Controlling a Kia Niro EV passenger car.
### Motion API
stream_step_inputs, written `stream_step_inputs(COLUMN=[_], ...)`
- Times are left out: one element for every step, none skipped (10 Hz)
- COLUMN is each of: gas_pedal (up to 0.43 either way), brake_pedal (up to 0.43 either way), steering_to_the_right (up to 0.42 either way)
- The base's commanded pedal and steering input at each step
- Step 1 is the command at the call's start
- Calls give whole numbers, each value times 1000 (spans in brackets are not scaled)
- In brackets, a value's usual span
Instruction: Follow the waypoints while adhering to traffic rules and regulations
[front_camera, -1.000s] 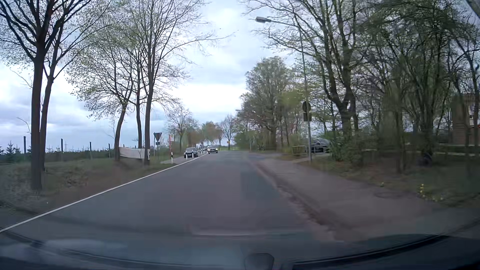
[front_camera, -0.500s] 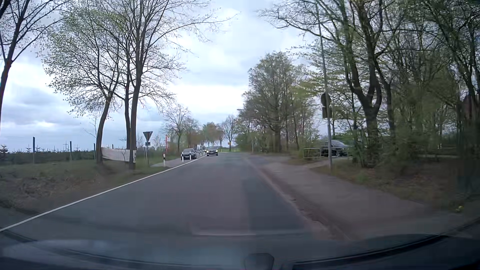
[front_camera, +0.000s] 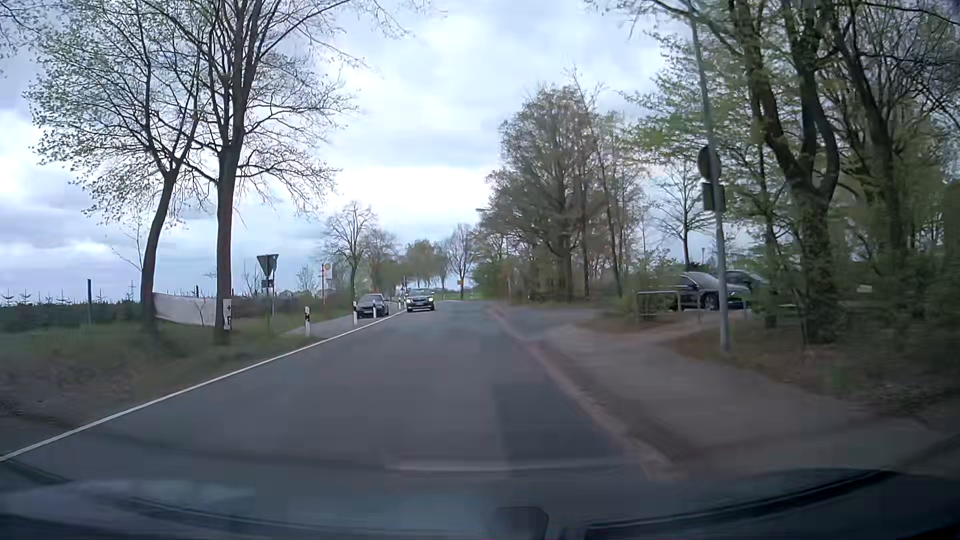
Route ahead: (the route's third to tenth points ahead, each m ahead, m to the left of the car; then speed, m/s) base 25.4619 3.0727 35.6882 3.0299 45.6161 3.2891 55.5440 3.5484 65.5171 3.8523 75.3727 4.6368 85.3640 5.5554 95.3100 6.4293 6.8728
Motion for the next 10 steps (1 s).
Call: stream_step_inputs(gas_pedal=[79, 79, 79, 79, 79, 79, 79, 79, 79, 79], brake_pedal=[0, 0, 0, 0, 0, 0, 0, 0, 0, 0], steering_to_the_right=[-13, -12, -12, -11, -10, -9, -9, -8, -8, -8])
